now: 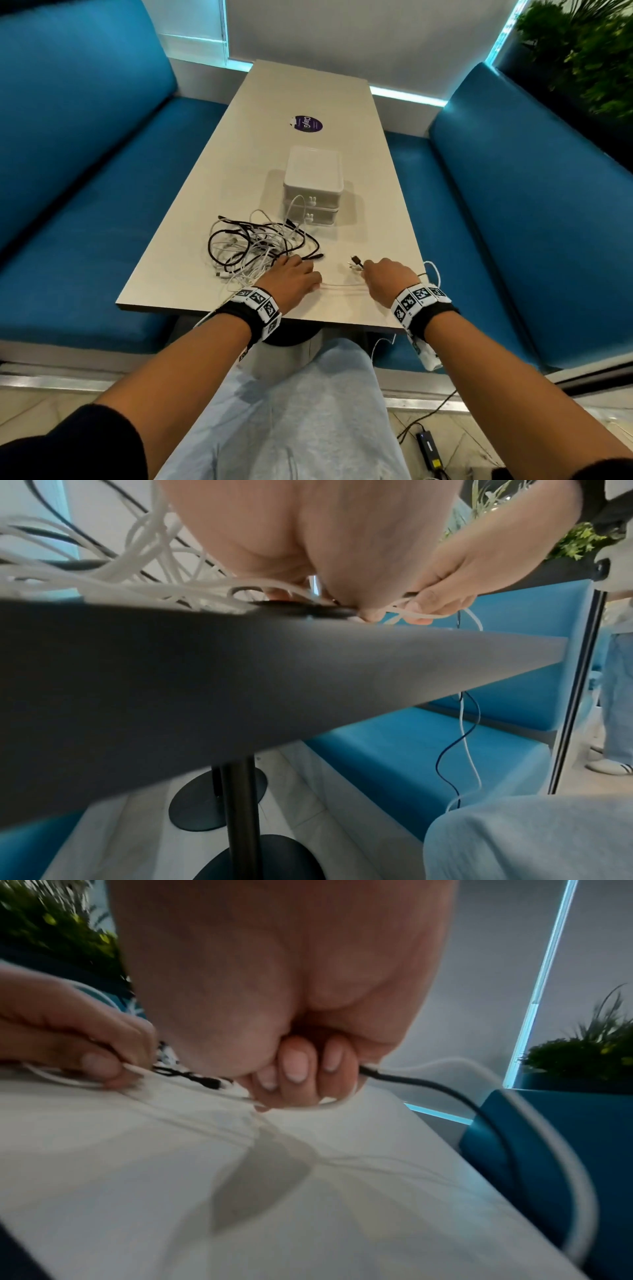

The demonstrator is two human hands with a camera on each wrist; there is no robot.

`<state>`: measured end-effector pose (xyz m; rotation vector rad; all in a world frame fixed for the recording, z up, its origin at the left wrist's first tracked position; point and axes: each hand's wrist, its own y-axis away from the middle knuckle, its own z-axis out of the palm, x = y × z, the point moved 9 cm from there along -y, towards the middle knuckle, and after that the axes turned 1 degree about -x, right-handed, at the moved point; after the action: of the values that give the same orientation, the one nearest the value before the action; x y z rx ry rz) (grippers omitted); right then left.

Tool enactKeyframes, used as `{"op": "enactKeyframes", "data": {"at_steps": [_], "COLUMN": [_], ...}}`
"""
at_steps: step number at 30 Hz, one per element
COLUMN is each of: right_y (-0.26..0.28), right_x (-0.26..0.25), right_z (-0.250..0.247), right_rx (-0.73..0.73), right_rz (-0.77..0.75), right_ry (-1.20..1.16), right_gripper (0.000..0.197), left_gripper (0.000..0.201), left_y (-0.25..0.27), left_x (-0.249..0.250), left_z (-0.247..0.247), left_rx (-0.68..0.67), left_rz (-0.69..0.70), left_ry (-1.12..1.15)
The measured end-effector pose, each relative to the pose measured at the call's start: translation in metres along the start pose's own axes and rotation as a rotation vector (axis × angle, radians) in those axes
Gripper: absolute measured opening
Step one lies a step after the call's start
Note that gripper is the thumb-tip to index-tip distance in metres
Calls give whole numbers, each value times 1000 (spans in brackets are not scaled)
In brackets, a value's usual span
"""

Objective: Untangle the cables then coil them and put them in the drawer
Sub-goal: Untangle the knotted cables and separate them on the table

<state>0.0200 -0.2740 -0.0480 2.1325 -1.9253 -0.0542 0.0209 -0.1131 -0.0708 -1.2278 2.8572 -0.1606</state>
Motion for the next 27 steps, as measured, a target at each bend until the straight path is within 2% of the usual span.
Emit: {"op": "enactKeyframes", "data": {"at_steps": [4,8,12,17,20,23,27], "right_y": [8,9,-1,-8,-12,-15,-10], "right_x": [30,17,-20,-64,-76,-72,-64], "right_z": [3,-2,-1,5,14,22,21], "right_rx": [23,84,87,52,37,34,29], "right_rz": [129,177,110,-7,-20,21,-18], "right_ry": [12,-117,-353,-539,-565,-542,-535], "right_gripper": [26,24,24,26,27,31,32], "left_gripper": [23,21,23,26,28,27,23], "left_y": [-2,-6,-9,-7,-6,-6,-8], "left_x": [-5,-2,-1,-2,-2,-4,-8], "left_z": [-1,1,2,2,0,2,5], "left_rx": [-13,-30,-49,-79,-70,-68,-64], "left_rz": [-43,-107,-161,-165,-196,-219,-204], "left_ry": [61,48,46,59,104,140,146]}}
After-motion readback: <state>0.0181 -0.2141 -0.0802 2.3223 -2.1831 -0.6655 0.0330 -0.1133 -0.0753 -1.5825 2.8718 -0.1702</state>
